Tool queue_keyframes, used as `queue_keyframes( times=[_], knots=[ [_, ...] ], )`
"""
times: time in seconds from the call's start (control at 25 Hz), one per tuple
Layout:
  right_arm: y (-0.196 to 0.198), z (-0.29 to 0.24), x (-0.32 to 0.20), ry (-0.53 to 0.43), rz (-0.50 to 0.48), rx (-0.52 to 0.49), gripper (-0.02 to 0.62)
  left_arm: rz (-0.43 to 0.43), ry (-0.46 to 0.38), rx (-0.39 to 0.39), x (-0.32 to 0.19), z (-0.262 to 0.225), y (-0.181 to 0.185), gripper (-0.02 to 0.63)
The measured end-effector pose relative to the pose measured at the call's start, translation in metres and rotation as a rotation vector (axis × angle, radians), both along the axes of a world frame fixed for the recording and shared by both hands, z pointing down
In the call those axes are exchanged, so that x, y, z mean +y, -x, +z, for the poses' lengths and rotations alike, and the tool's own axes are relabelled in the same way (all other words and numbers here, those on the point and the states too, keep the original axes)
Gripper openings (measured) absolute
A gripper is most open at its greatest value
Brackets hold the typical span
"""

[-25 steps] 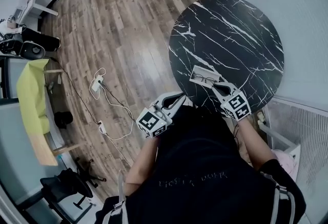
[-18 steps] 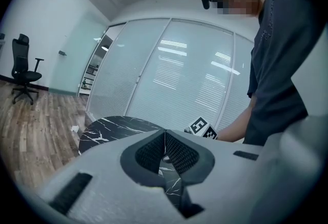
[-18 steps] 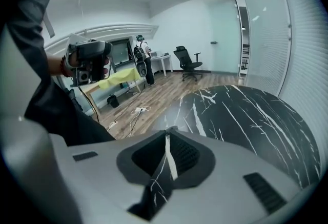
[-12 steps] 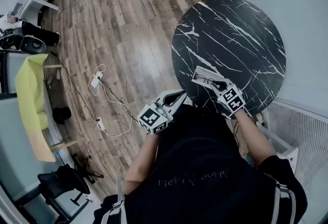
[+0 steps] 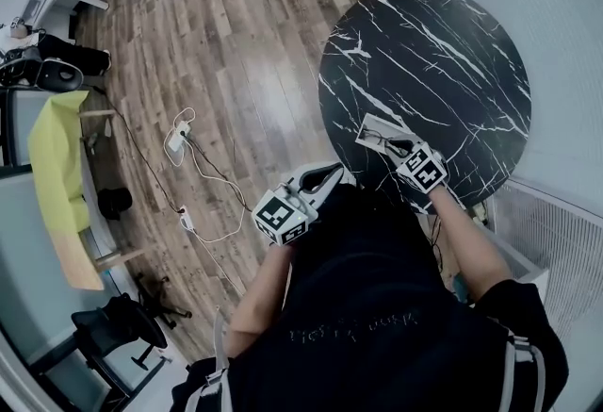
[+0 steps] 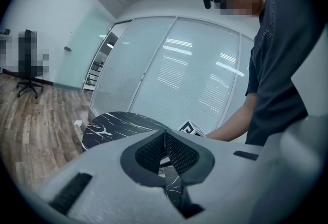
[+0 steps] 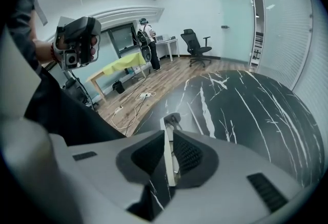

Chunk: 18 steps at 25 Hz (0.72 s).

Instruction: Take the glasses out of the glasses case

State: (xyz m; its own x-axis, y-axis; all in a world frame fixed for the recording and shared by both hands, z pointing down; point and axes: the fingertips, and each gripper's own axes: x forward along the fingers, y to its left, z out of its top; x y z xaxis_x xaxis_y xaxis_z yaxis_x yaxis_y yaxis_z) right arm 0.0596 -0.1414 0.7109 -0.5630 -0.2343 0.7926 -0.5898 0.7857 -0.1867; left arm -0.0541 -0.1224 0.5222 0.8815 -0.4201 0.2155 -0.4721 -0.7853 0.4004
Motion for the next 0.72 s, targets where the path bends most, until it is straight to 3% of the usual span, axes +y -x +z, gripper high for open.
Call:
queue_keyframes(
  times=[0.72],
  knots=[
    [0.011, 0.031, -0.011, 0.014, -0.163, 0.186, 0.034, -0.025, 0.032, 0.001, 0.006, 0.01, 0.003, 0.02]
  ],
)
